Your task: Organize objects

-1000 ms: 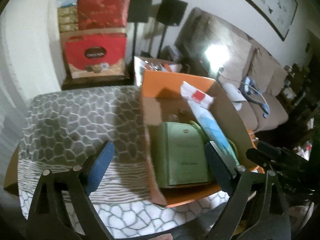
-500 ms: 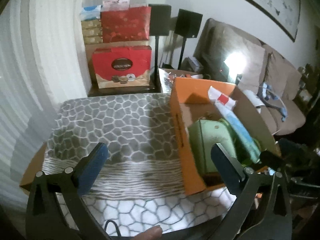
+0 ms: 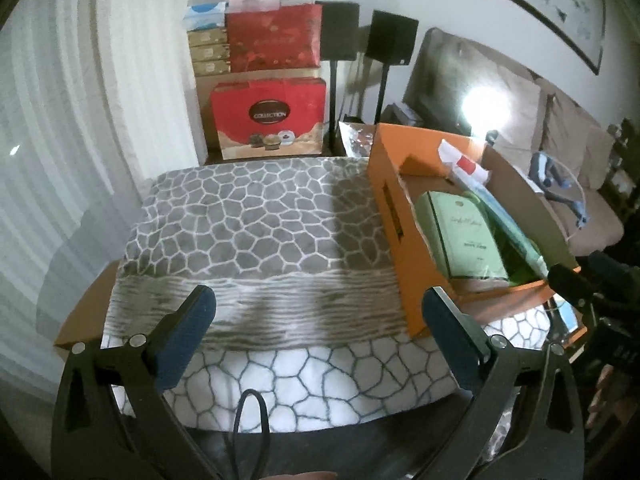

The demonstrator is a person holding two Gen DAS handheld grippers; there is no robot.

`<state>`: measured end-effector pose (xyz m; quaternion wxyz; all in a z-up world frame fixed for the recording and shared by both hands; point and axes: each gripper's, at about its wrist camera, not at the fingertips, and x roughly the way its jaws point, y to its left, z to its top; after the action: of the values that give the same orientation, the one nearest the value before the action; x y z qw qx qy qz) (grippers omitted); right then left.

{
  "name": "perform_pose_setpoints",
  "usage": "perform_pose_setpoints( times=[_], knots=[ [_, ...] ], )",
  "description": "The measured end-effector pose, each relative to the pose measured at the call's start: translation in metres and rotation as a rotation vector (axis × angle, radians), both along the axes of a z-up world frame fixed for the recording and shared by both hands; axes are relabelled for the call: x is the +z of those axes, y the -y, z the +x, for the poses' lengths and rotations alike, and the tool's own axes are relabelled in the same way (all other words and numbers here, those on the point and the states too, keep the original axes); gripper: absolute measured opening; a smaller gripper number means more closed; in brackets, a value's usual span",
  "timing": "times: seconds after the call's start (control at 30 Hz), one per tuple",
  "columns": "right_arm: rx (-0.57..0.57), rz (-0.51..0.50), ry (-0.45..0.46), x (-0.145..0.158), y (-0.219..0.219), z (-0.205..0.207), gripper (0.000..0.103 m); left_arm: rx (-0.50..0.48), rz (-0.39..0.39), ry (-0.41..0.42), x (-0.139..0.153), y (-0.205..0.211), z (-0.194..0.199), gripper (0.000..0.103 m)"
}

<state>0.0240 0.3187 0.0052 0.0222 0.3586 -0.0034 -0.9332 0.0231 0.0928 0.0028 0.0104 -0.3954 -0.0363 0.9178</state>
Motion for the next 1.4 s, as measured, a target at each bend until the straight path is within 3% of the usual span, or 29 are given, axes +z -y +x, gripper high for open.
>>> perform_pose_setpoints(
  times=[1.4],
  knots=[
    [0.012,0.016,-0.020,-0.005,0.023,0.014,0.103,0.061,-0.014,-0.019,0.001,0.011,0.019,0.103]
  ],
)
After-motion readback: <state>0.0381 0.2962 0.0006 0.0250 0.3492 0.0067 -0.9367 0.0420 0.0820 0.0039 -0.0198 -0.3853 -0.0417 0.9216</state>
